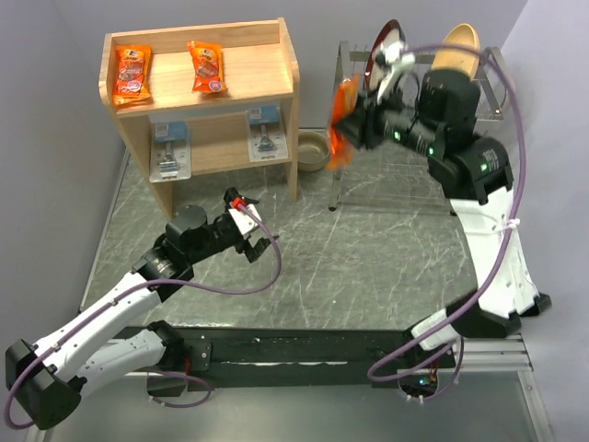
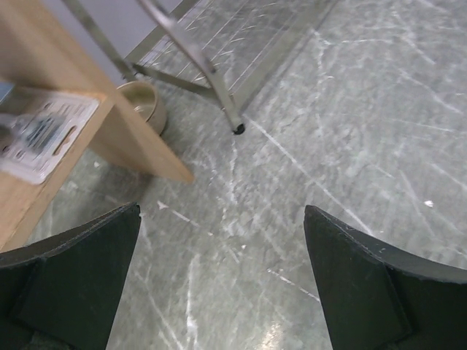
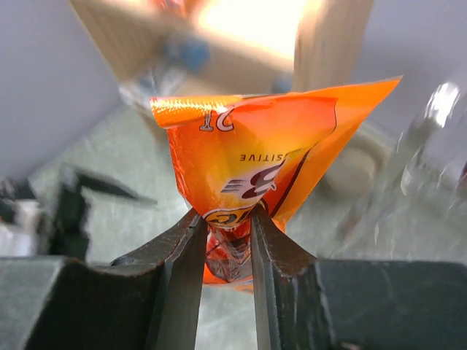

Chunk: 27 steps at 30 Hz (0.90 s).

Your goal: Place and organize the shaving razors onto the shelf

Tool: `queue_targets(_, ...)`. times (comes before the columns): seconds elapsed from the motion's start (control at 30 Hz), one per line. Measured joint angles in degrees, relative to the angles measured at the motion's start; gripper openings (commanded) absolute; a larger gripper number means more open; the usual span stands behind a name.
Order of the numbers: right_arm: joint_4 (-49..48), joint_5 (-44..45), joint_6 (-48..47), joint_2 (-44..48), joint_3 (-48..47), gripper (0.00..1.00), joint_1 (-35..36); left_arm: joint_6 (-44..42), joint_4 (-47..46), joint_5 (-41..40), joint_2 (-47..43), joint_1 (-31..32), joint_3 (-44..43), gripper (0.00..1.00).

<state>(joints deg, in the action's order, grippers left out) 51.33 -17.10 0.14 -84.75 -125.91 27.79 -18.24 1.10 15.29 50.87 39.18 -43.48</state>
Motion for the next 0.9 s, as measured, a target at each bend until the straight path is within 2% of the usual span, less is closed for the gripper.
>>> queue_targets(0.13,-2.05,1.55,-0.31,-8.46,-13.81,0.11,2.73,0.15,0.0,0.57,0.24,-2.75,0.0,0.99)
queue_targets(0.33,-4.66,3.74,-0.26,-21.75,-25.11,0.11,5.49,0.63,0.02,1.7,0.74,-6.27,0.0,0.99)
queue_targets(0.53,-11.28,8.46,-0.48,-30.08,-28.72,0.11,7.52,1.29,0.02,2.69,1.84,-7.26,0.0,0.99)
queue_targets(0.9,-24.26,14.62,-2.05,-33.33,-31.45,0.13,10.84,2.62,-0.92,3.67,2.67,-7.26,0.02,1.0)
